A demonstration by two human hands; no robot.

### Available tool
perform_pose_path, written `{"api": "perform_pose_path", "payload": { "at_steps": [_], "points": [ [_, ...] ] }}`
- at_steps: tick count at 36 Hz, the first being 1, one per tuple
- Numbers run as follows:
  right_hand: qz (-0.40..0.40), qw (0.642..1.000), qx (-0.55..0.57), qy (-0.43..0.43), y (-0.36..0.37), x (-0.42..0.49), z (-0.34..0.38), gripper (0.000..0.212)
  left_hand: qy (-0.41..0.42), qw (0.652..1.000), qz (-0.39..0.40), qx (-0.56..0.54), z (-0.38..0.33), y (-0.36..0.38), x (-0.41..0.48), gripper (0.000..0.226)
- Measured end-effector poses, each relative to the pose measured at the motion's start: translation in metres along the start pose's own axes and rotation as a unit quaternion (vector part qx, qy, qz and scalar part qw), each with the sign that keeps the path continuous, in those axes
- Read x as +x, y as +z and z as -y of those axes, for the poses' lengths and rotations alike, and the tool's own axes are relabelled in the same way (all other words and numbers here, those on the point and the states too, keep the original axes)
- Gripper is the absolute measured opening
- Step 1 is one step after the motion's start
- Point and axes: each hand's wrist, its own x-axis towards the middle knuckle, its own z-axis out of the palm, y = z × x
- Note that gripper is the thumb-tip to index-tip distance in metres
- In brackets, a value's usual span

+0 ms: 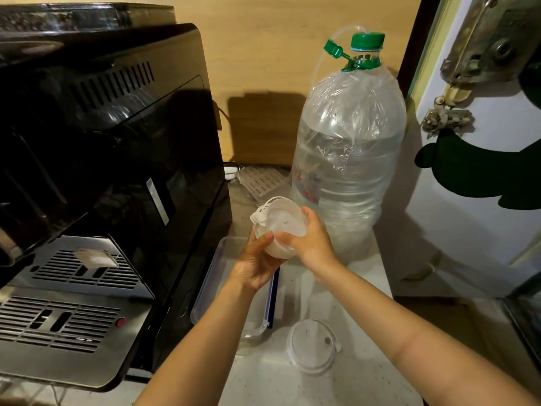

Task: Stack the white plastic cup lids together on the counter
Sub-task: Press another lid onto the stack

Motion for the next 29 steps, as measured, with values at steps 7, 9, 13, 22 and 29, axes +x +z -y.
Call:
{"api": "perform_pose_path", "payload": {
  "at_steps": [7, 9, 13, 22, 29],
  "points": [
    [0.018, 0.998, -0.065, -0.02, -0.002, -0.002, 0.001, 0.075, -0.009, 1.0, 0.01, 0.002, -0.003, 0.003, 0.0, 0.137],
    [0.018, 0.996, -0.087, -0.022, -0.004, -0.001, 0.002, 0.076, -0.014, 1.0, 0.014, 0.0, -0.003, 0.002, 0.0, 0.137],
    [0.032, 0.987, -0.154, -0.041, -0.009, 0.0, 0.004, 0.075, -0.018, 1.0, 0.019, 0.004, -0.004, 0.0, 0.0, 0.134],
    [0.076, 0.96, -0.266, -0.048, -0.015, 0.003, 0.008, 0.078, -0.039, 0.999, 0.014, 0.001, -0.001, -0.003, 0.004, 0.123],
    [0.096, 0.941, -0.321, -0.04, -0.016, 0.002, 0.008, 0.073, -0.044, 0.999, 0.016, 0.015, 0.001, -0.005, 0.004, 0.131]
  ]
}}
